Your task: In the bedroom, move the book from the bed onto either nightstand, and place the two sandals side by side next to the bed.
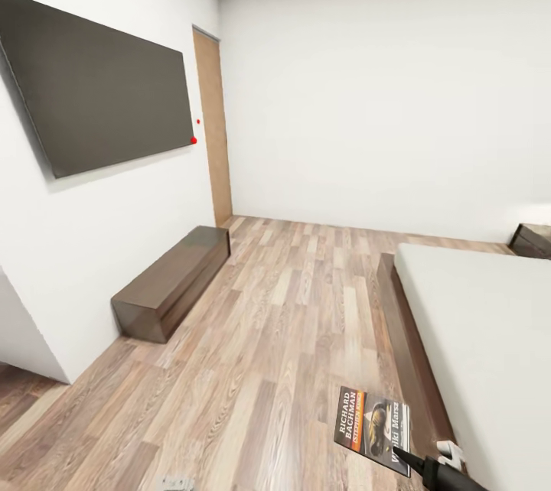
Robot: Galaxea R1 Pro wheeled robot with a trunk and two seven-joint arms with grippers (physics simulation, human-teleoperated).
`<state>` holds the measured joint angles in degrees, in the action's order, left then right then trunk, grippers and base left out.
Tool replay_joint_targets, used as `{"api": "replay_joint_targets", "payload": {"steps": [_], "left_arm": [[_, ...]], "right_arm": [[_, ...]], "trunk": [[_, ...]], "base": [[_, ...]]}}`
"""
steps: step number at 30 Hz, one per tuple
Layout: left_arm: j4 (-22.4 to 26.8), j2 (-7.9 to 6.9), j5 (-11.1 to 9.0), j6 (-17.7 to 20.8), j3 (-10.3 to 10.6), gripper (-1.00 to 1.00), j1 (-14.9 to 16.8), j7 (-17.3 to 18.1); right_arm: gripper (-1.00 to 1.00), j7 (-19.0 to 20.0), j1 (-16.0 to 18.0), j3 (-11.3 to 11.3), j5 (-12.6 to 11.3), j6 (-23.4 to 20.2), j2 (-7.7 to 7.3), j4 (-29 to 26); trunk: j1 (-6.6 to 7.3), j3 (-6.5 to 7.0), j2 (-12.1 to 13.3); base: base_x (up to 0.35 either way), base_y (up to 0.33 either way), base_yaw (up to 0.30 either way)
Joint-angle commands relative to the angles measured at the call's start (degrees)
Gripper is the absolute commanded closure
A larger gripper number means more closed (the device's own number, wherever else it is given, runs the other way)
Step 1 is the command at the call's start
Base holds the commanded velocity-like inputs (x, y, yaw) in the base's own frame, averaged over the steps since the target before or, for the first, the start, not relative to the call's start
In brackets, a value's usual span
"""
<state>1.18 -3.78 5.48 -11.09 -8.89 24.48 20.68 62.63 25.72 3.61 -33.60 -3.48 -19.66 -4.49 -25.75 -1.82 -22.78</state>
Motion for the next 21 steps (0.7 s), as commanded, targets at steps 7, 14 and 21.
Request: {"api": "replay_joint_targets", "payload": {"steps": [7, 14, 21], "left_arm": [[0.0, -0.13, 0.7, -0.3, -0.5, -1.00, 0.0, -3.6], [0.0, -0.10, 0.8, -0.3, -0.4, -1.00, 0.0, -3.7], [0.0, -0.09, 0.8, -0.3, -0.4, -1.00, 0.0, -3.7]], "right_arm": [[1.00, 0.2, 0.1, 0.1, -0.6, -0.4, -0.02, 0.0], [1.00, 0.2, 0.1, 0.1, -0.6, -0.4, -0.02, 0.0], [1.00, 0.2, 0.1, 0.1, -0.6, -0.4, -0.02, 0.0]], "trunk": [[-0.04, -0.13, -0.1], [-0.04, -0.13, -0.1], [-0.04, -0.13, -0.1]], "base": [[0.000, 0.000, -0.284], [0.000, 0.000, -0.282], [0.105, 0.000, -0.082]]}}
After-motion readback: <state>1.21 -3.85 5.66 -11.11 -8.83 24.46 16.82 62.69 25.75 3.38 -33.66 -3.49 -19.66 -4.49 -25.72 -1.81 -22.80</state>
